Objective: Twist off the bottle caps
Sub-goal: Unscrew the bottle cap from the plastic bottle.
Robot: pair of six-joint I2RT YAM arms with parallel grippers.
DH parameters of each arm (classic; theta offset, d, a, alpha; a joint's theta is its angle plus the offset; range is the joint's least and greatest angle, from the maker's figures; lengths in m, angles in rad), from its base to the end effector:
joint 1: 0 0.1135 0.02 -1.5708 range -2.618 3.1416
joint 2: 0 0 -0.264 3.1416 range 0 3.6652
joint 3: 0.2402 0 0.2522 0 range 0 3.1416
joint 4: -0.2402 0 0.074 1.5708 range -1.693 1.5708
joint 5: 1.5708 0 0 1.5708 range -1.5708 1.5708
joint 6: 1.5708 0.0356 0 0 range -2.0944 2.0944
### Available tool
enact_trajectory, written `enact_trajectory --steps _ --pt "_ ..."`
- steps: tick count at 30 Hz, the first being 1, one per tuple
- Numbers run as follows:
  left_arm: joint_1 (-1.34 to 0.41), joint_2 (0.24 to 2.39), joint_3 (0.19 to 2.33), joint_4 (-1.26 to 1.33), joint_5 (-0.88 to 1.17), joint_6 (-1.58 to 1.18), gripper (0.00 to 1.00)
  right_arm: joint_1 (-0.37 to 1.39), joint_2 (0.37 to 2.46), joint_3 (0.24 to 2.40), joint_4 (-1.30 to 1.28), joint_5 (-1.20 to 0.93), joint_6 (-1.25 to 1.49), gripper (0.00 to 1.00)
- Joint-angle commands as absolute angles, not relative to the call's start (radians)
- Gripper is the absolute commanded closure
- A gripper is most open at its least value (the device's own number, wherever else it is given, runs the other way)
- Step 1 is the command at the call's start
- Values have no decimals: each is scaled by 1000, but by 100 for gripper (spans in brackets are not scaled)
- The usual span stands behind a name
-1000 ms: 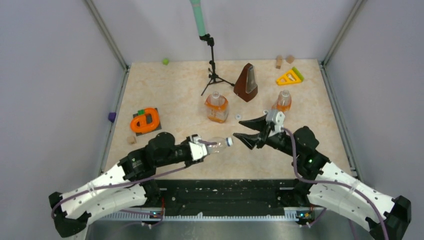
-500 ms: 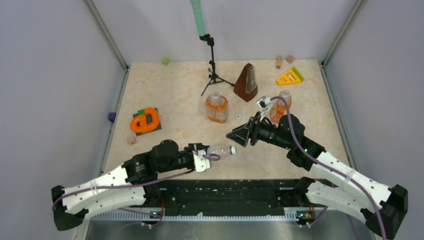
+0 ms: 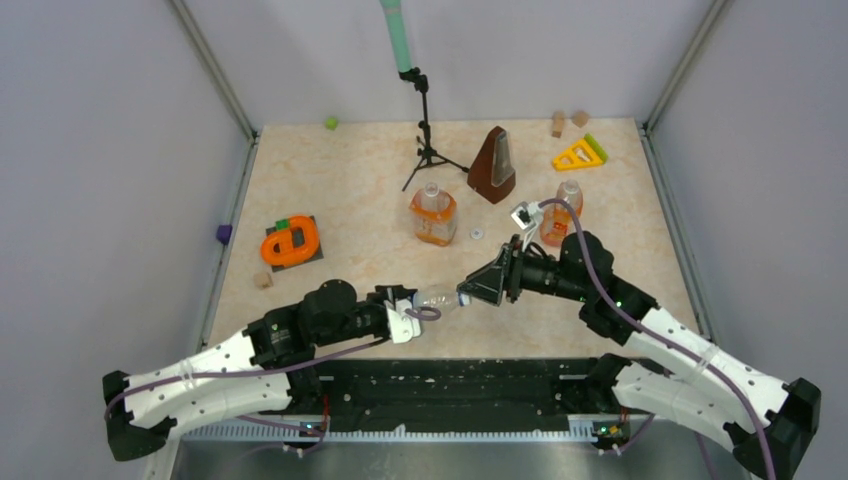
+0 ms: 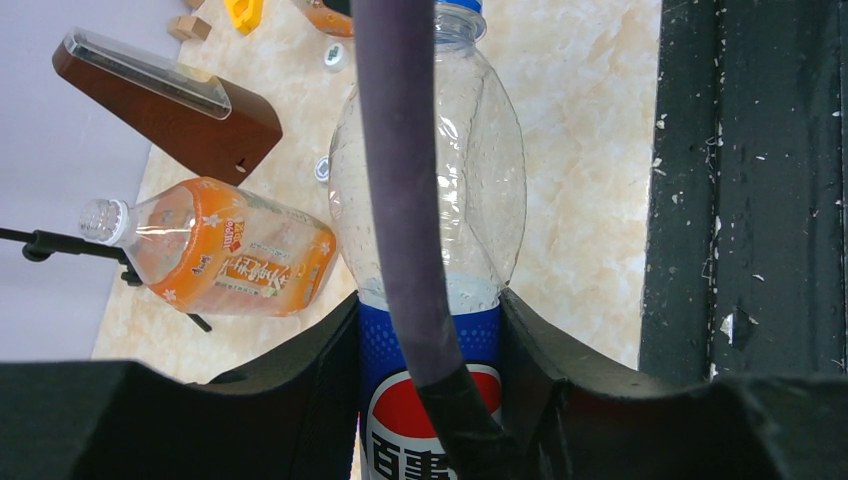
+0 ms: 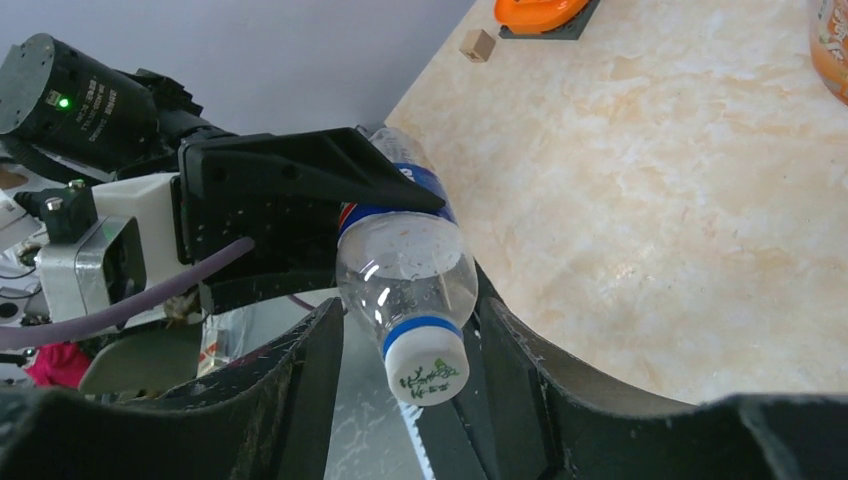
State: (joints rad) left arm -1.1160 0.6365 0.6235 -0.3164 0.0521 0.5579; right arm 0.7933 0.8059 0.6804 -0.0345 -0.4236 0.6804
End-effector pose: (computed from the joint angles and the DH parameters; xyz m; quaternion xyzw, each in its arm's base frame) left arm 0.0673 -0.1419 0.2918 0.6140 0.5334 -0.1805 0.5531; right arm 0.1248 0.1477 0.3159 -0.1781 0.7355 0.5445 0.3619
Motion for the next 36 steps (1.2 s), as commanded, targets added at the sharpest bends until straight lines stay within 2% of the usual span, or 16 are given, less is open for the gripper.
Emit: enact_trajectory --steps 1,11,14,18,20,24,30,36 --pt "-1121 619 620 -169 -520 601 100 781 763 682 -72 -449 672 50" --pt "-1123 617 622 -172 -534 595 100 779 786 696 -128 -498 630 48" --pt "-1122 617 623 -172 -538 594 100 778 792 695 -136 -513 614 51" --pt "-1122 620 623 -172 -533 592 100 778 789 689 -127 -510 607 64" --pt "-1123 622 623 -172 -533 593 100 778 792 687 -121 -512 605 86" --pt "-1122 625 622 -173 -534 588 100 778 789 679 -104 -540 583 98" --pt "-1121 634 637 -200 -488 496 100 778 769 662 -75 -583 378 100" --pt "-1056 633 699 -292 -195 367 100 786 757 616 15 -594 -45 100"
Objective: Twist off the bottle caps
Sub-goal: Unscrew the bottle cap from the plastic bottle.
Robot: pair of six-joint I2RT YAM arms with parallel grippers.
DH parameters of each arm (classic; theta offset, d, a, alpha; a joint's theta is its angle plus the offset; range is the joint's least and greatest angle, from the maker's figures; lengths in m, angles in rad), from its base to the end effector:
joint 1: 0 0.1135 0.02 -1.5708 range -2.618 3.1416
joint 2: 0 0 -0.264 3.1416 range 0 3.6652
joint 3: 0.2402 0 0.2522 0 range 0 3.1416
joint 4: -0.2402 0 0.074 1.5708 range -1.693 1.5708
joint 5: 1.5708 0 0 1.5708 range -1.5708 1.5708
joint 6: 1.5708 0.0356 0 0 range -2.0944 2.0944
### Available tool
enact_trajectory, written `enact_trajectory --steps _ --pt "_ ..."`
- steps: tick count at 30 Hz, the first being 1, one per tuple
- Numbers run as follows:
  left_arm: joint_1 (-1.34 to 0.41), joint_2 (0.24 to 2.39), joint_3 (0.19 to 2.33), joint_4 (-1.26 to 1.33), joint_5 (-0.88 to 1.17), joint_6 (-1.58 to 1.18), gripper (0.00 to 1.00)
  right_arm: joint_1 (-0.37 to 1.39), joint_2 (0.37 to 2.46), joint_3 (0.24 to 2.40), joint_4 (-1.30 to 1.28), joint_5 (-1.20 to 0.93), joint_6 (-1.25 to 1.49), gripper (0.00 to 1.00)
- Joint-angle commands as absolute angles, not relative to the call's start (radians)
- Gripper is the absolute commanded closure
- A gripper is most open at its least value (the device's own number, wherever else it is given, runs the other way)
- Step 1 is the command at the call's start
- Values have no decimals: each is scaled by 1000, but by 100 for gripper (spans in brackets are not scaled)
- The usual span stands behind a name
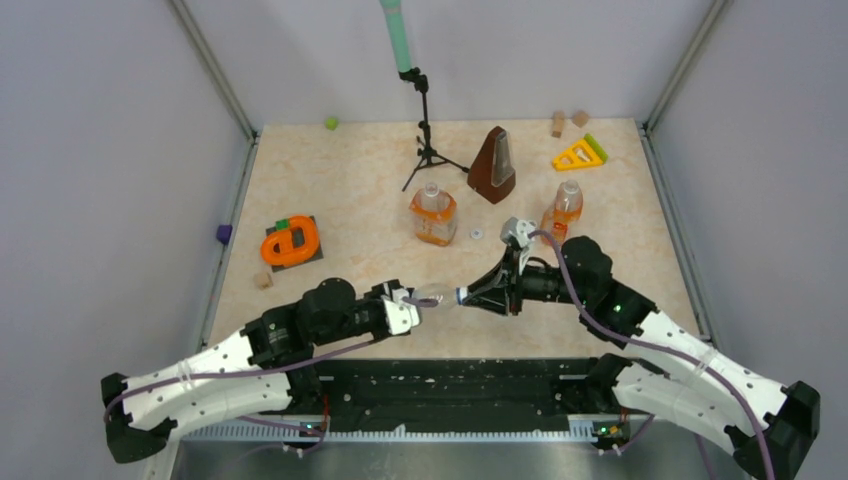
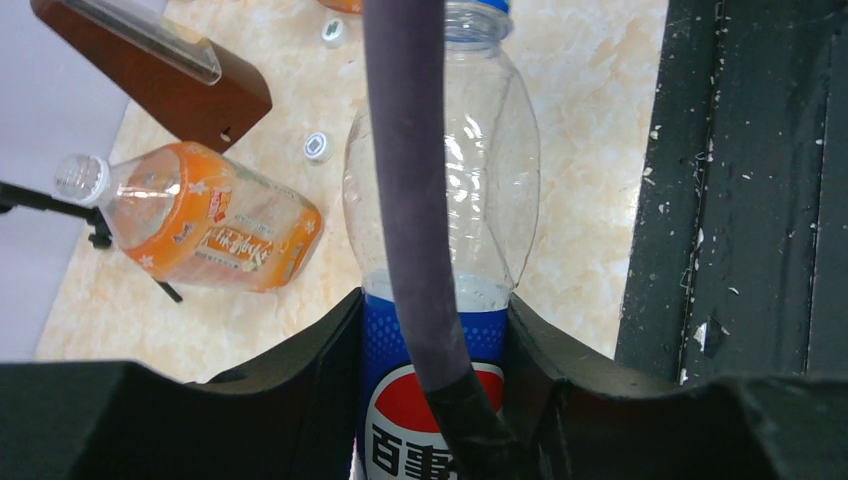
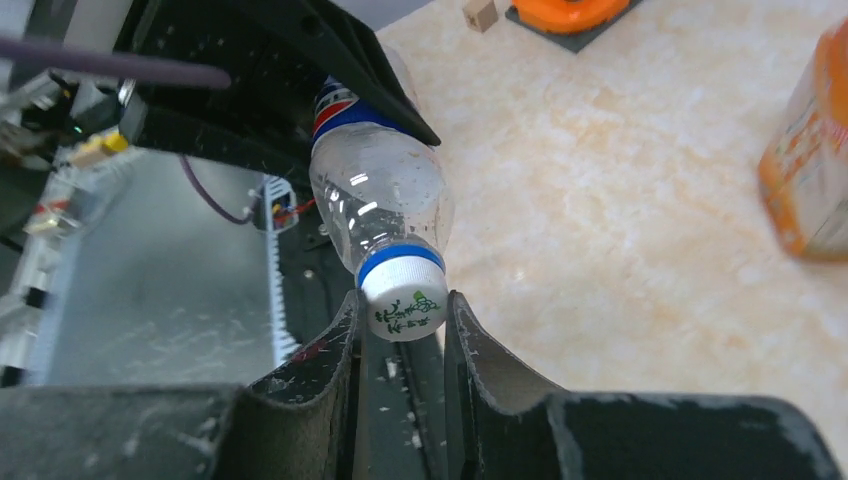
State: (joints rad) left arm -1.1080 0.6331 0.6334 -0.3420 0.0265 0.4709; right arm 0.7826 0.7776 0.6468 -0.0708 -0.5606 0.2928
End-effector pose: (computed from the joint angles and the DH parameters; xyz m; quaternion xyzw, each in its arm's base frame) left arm 0.0685 -0.1394 0.2930 0.5854 0.5699 -0.1908 0.5441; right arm 0.1176 0.1436 0.3054 -0.3502 0.6798 0.4953 0.4122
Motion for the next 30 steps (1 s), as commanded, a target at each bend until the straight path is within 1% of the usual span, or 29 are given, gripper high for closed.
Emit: enact_trajectory --steps 1,4,6,11,13,16,19,21,22,24,25,27,29,30 --pt "-1031 638 713 -317 -137 351 100 787 758 612 35 -604 -126 100" --pt "-944 651 749 -387 87 321 100 789 754 607 63 -715 -390 100" --pt "-885 662 766 -400 216 304 100 793 747 613 15 -820 -603 100" --pt "-828 725 806 -425 407 284 100 802 715 595 20 -801 -930 100" --pt "-812 762 828 -450 486 280 100 801 709 596 24 -795 -994 100" --pt "-792 806 859 -501 595 285 100 801 701 565 111 -784 -1026 100" --pt "-783 826 874 -528 630 288 100 801 693 543 159 -783 -1044 100" --pt "-781 830 878 -543 602 283 100 802 686 538 161 -780 -1050 100" --pt "-781 827 876 -541 566 280 100 801 677 526 195 -766 -1031 97" --pt "-782 806 865 -526 456 299 100 801 653 492 247 -744 -992 69" --pt "-782 791 847 -508 394 305 100 801 640 480 272 -736 -955 66" --pt "-783 749 793 -435 312 329 100 801 615 448 342 -711 -859 64" --pt "-785 704 744 -377 270 359 100 802 587 407 462 -636 -705 55" --pt "-787 684 726 -354 249 367 100 801 577 389 514 -596 -626 52"
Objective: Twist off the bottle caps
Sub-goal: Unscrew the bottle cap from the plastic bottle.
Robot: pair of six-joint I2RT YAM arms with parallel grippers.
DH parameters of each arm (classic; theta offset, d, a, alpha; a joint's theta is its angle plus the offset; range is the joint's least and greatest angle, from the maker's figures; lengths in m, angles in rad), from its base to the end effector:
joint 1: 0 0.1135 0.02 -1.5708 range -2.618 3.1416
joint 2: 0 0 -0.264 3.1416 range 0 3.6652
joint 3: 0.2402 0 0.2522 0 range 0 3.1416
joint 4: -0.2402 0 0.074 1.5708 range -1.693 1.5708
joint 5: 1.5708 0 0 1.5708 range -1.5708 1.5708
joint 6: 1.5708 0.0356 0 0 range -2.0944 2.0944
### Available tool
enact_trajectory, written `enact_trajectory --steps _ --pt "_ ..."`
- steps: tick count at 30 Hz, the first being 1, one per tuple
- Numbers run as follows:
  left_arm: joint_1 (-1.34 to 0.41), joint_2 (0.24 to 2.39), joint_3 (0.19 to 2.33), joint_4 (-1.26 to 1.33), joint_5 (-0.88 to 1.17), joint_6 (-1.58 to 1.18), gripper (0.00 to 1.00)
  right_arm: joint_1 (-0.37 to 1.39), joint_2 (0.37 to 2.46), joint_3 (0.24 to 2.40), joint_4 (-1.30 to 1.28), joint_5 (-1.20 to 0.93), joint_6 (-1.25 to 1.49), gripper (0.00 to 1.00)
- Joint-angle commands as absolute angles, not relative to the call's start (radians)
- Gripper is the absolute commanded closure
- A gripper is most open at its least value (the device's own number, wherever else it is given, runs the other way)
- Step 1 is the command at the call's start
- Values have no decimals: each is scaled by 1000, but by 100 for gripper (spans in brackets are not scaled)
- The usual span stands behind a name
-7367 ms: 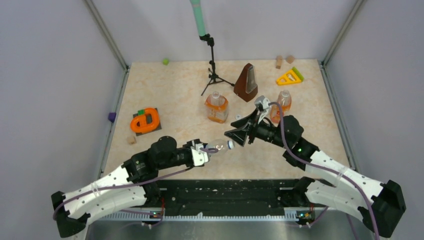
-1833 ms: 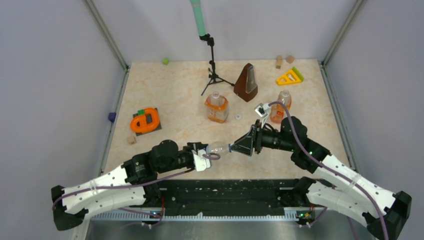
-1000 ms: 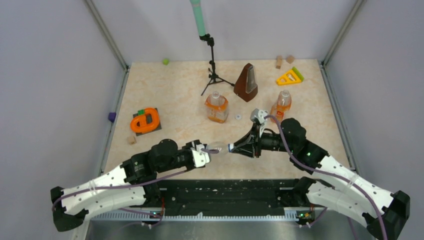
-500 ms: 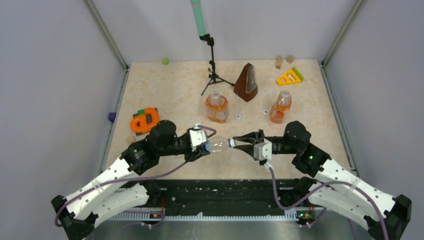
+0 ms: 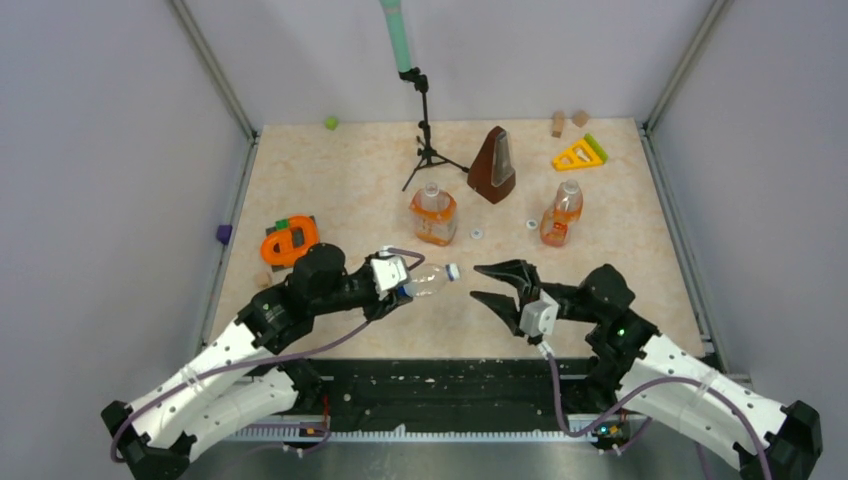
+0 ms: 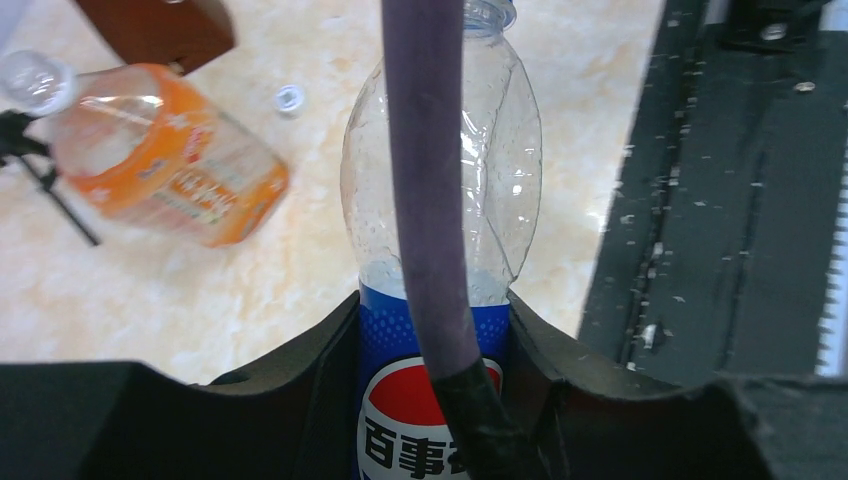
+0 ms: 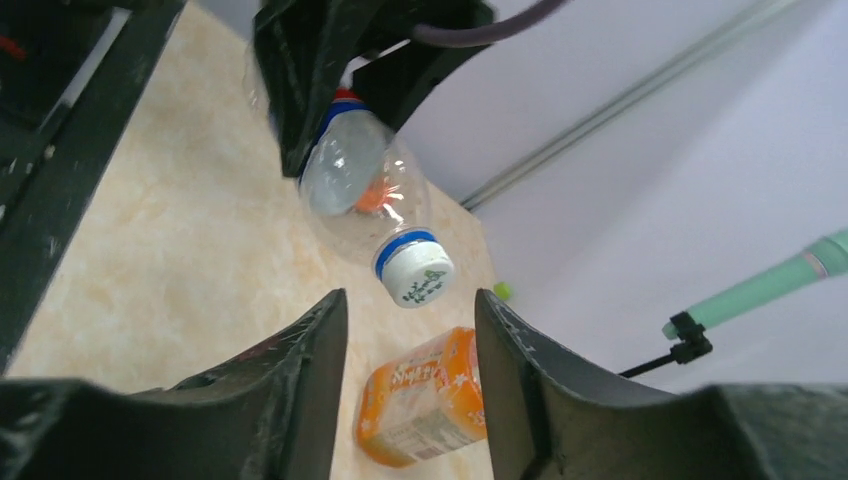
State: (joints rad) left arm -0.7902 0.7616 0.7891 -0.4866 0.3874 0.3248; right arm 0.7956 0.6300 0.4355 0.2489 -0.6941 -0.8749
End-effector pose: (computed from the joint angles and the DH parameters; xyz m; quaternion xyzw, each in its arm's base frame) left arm 0.1087 -0.1289 0.3150 0.5272 0.6536 -0.2785 0.4661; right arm 0.0956 0.1301 0.2861 -0.6451 0.2508 0.2066 0.6915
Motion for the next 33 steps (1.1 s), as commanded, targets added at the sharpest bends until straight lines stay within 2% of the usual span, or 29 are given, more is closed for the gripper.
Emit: enact_trajectory --steps 1,5,7,10,12,14,16,20,26,33 --pt "-791 665 710 -334 228 377 100 802 567 376 550 -556 -559 50" --pt "-822 624 684 -304 114 405 100 801 549 357 622 -370 -282 44" --pt "-847 621 671 -291 36 427 100 801 561 370 610 -222 -35 43" --pt "-905 623 636 -244 -109 489 100 801 619 456 434 -62 272 43" --pt "-960 622 609 -208 -203 530 100 801 689 565 232 -41 425 49" --pt "-1010 615 581 -148 -287 575 100 796 768 645 106 -121 520 51" --pt "-1037 606 557 -101 -342 604 100 790 825 666 83 -231 621 51" --pt "-1048 597 545 -78 -383 631 100 767 849 567 284 -410 833 47" --pt "-1051 602 544 -89 -413 646 100 756 837 563 246 -448 866 40" --pt "-1052 599 548 -99 -417 653 100 755 833 580 184 -466 835 48"
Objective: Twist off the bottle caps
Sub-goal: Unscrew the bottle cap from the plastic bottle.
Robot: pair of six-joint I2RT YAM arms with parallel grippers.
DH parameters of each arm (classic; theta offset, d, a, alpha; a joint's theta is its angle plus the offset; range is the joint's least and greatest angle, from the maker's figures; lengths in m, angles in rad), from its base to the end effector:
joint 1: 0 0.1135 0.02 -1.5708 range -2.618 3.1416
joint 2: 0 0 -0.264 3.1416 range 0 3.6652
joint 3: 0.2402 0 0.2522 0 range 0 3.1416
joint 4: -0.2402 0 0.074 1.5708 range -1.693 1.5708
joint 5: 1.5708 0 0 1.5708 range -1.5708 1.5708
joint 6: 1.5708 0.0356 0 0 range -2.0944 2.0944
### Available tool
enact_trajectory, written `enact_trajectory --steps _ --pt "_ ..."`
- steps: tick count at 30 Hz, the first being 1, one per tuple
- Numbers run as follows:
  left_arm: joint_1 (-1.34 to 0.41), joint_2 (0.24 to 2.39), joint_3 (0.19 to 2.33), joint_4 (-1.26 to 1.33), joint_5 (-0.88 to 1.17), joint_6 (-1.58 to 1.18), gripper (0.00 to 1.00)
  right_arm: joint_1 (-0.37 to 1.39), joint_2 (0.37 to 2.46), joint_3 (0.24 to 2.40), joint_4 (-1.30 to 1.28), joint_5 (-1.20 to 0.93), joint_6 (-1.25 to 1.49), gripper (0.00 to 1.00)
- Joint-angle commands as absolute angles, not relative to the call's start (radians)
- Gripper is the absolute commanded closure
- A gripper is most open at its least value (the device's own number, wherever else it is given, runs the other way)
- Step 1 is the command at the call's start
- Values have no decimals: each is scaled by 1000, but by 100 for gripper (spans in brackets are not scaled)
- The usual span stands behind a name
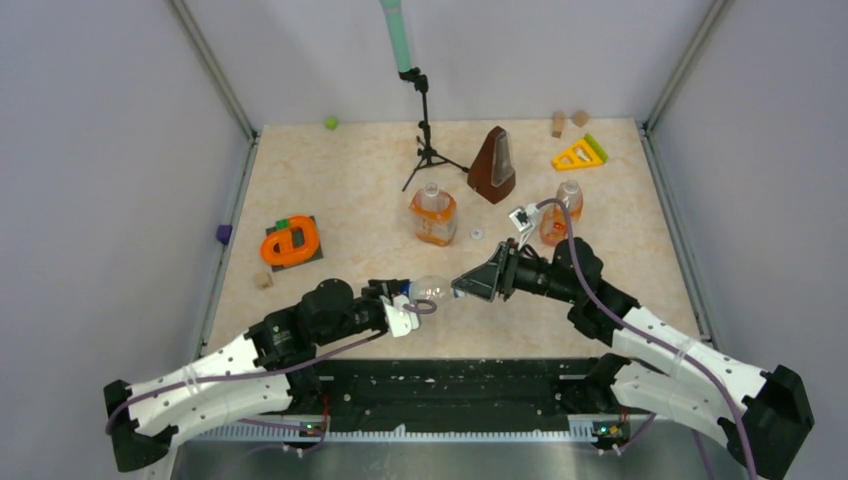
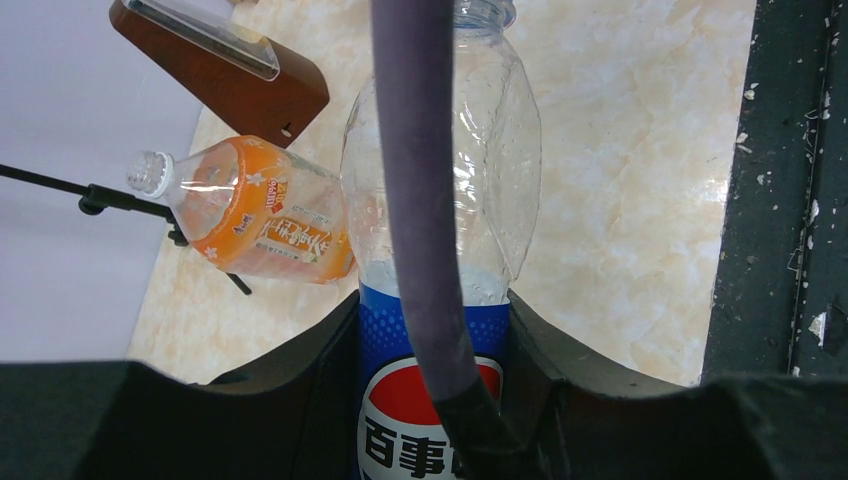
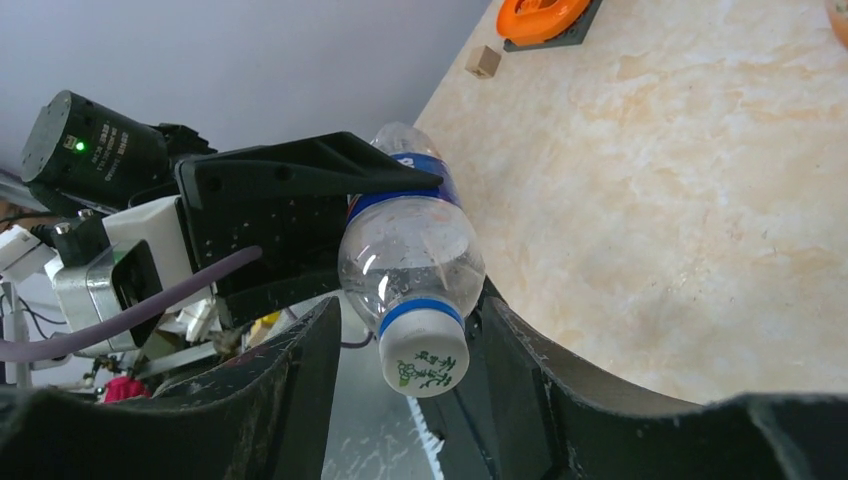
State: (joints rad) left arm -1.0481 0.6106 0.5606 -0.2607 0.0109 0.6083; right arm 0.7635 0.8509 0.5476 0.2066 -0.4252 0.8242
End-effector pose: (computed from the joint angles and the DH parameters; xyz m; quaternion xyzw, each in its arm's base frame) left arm 0.0774 -0.1351 0.2790 0.5974 0.5440 -0.1328 0.5740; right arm 0.1369 0.1514 0.2858 -0.1198 0.7278 0.5780 0.3492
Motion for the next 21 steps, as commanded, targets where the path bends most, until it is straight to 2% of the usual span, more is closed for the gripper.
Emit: enact_trajectory --steps 1,4,10,12,14,15,21 --pt "-1051 598 551 -106 -418 651 100 755 831 584 168 -464 827 48" --pt "-1051 592 552 -114 -422 647 100 755 832 599 138 -458 801 60" --pt "-1051 582 552 -125 -425 642 100 753 825 609 106 -457 774 63" --pt "-1052 583 552 -129 -427 641 100 753 821 607 107 -461 763 72" --pt "-1051 585 555 -136 -422 633 100 753 817 603 128 -487 737 94" --pt "-1052 587 557 -143 -417 622 100 754 816 601 141 -500 716 100" --pt "-1047 638 626 -240 -309 459 100 756 805 615 174 -616 367 100"
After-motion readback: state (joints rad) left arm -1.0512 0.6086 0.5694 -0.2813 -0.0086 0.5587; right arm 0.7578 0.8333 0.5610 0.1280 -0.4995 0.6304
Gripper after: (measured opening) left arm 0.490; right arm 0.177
